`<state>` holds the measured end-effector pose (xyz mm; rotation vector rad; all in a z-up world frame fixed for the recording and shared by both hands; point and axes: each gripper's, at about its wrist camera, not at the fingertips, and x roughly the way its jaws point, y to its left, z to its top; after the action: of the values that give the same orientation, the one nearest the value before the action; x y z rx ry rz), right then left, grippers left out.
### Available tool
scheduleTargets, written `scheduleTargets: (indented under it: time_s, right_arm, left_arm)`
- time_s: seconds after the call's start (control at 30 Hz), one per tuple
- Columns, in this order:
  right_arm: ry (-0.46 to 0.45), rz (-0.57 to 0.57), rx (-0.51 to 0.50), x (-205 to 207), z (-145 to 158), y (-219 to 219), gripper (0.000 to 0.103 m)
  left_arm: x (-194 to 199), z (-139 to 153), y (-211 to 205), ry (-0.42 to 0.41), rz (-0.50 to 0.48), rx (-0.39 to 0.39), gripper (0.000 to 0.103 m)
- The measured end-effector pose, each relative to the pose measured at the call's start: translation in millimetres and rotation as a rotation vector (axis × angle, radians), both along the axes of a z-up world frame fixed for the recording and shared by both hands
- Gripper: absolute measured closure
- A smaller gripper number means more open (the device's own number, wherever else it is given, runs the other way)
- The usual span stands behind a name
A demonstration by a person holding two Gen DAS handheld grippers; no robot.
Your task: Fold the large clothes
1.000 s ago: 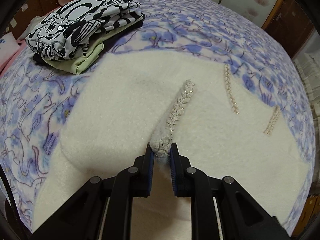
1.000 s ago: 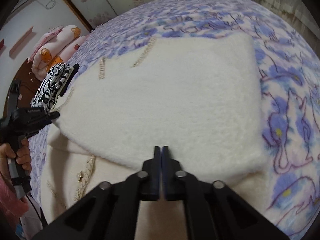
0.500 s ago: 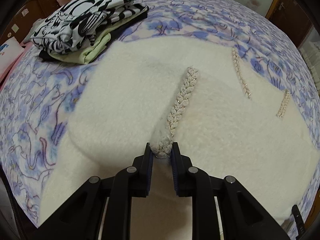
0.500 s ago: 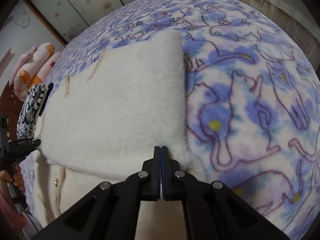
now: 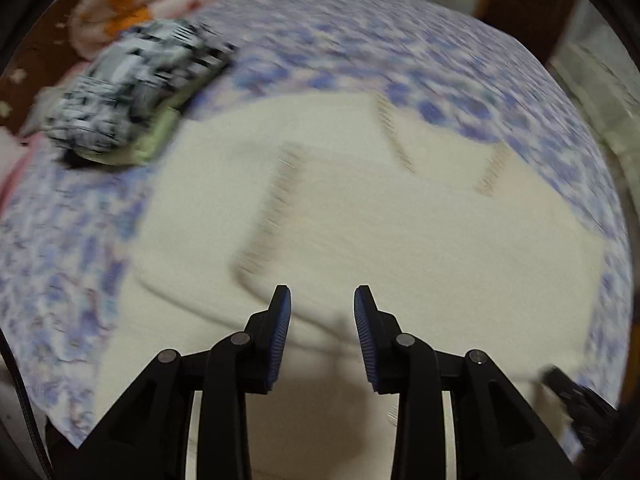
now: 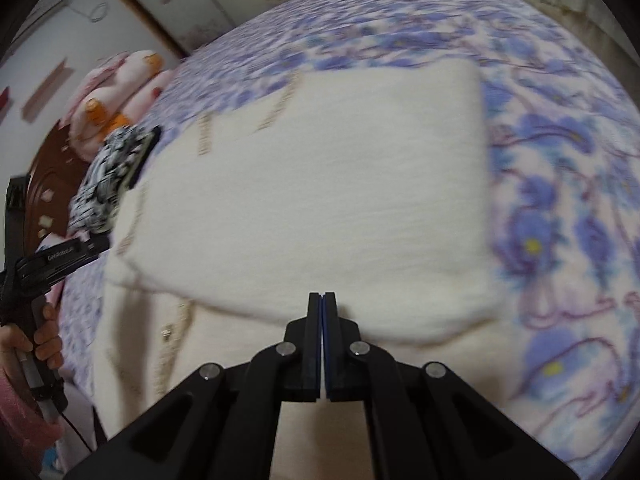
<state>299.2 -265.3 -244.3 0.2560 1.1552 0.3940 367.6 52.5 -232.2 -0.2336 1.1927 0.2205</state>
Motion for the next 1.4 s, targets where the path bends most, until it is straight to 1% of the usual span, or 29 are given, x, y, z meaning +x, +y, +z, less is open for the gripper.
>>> scheduleTargets:
  time_s: [0.03,0.07,0.1,0.17,0.23,0.33,0.4,0.47,0.53,0.6,0.67,0.73,0.83,0.9,1.0,1.07,1.2,1.4]
  right_arm:
    - [0.011,0.021,0.016,0.3,-3.0,10.3,0.103]
    - [0.022,0.039,0.031,1.1,-7.2,20.9,0.103]
    - [0.026,0.050,0.041,2.6,-10.4,29.9,0.103]
    - [0.018,0.073,0.060,7.4,-14.5,46.0,0.103]
    - [0.002,0.074,0.059,15.3,-17.2,55.8,0.103]
    - [-0.010,0.066,0.069,36.2,-21.4,58.7,0.103]
    - [-0.005,0.055,0.104,53.5,-23.0,52.8,0.103]
    - [-0.033,0.060,0.105,71.4,-21.7,46.1,0.103]
    - [-0.070,0.061,0.075,85.8,-19.8,37.8,0.103]
    - [-0.092,0.026,0.028,101.4,-19.1,22.6,0.103]
    - [-0.086,-0.020,0.046,115.9,-18.4,1.8,0.103]
    - [-0.099,-0.065,0.034,124.1,-15.9,-16.7,0.103]
    - [-0.112,-0.127,0.000,131.2,-10.9,-44.4,0.103]
    - [-0.120,-0.178,-0.012,133.3,-8.7,-61.9,0.103]
    - [-0.121,-0.257,0.000,133.4,-9.2,-88.9,0.103]
    - [-0.121,-0.283,0.015,132.9,-12.7,-101.0,0.103]
    - [-0.137,-0.265,-0.053,134.9,-20.6,-101.4,0.103]
    - [-0.113,-0.289,-0.047,140.2,-41.5,-102.1,0.103]
  left_arm:
    - [0.7,-3.4,-7.8,0.011,-0.018,-0.016,0.074]
    - [2.5,-9.6,-19.5,0.019,-0.045,-0.041,0.078]
    - [5.9,-17.1,-31.4,0.030,-0.070,-0.057,0.079]
    - [15.1,-29.3,-47.1,0.045,-0.094,-0.077,0.083]
    - [25.2,-39.2,-56.7,0.048,-0.099,-0.091,0.083]
    - [43.0,-50.4,-61.3,0.032,-0.087,-0.042,0.083]
    - [53.9,-51.4,-55.0,-0.010,-0.060,-0.033,0.083]
    - [63.3,-53.5,-45.6,-0.039,-0.038,-0.033,0.080]
    - [74.9,-53.0,-37.3,-0.055,-0.006,0.016,0.080]
    - [89.4,-56.3,-22.8,-0.048,0.046,0.111,0.080]
    - [98.1,-58.9,-9.9,-0.054,0.078,0.127,0.080]
    - [106.4,-61.7,-1.5,-0.056,0.092,0.121,0.080]
    - [115.0,-62.9,8.3,-0.038,0.080,0.108,0.080]
    - [118.5,-64.2,12.9,-0.039,0.091,0.086,0.080]
    - [117.0,-64.7,18.0,-0.041,0.106,0.055,0.080]
    - [114.8,-64.4,22.4,-0.047,0.134,0.017,0.080]
    - [113.4,-68.0,27.5,-0.053,0.164,-0.034,0.080]
    - [112.3,-74.2,28.2,-0.059,0.155,-0.048,0.080]
